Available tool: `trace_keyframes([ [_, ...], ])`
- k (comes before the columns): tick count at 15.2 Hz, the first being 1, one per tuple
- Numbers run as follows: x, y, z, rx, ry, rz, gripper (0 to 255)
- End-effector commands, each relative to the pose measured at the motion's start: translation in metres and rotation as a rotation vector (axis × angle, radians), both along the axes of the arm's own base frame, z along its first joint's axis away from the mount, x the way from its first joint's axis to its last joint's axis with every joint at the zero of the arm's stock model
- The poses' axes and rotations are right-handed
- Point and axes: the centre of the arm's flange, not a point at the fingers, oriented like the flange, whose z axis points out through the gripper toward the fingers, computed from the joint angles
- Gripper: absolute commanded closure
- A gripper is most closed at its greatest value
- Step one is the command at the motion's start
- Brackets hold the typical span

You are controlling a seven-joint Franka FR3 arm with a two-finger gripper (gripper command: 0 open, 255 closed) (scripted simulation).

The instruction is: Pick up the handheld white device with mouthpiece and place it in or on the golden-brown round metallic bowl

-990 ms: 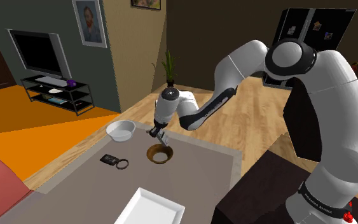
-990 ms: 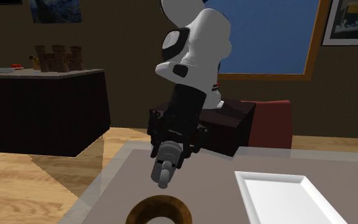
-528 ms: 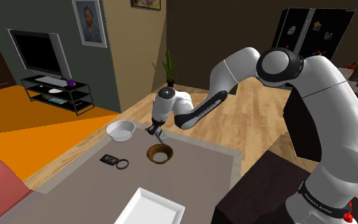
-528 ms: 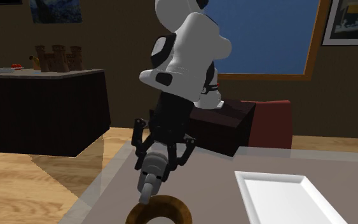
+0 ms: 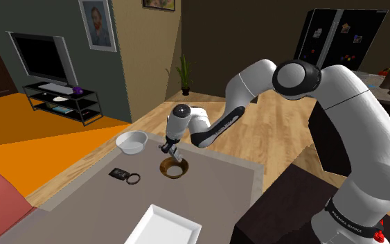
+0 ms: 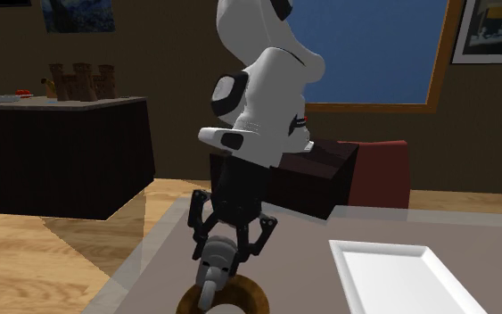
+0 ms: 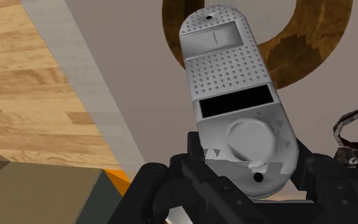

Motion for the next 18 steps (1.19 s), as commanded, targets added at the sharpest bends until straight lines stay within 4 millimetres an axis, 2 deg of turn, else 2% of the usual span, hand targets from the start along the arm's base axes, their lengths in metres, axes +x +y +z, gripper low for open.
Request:
trace_keyframes([
  [1,0.002,-0.002,-0.011,0.0,-0.001,0.0,255],
  [9,0.002,-0.002,-0.057,0.0,-0.001,0.0,255],
  [17,0.002,-0.002,-0.057,0.0,-0.001,0.0,255],
  [18,0.002,-0.002,-0.057,0.0,-0.001,0.0,0],
])
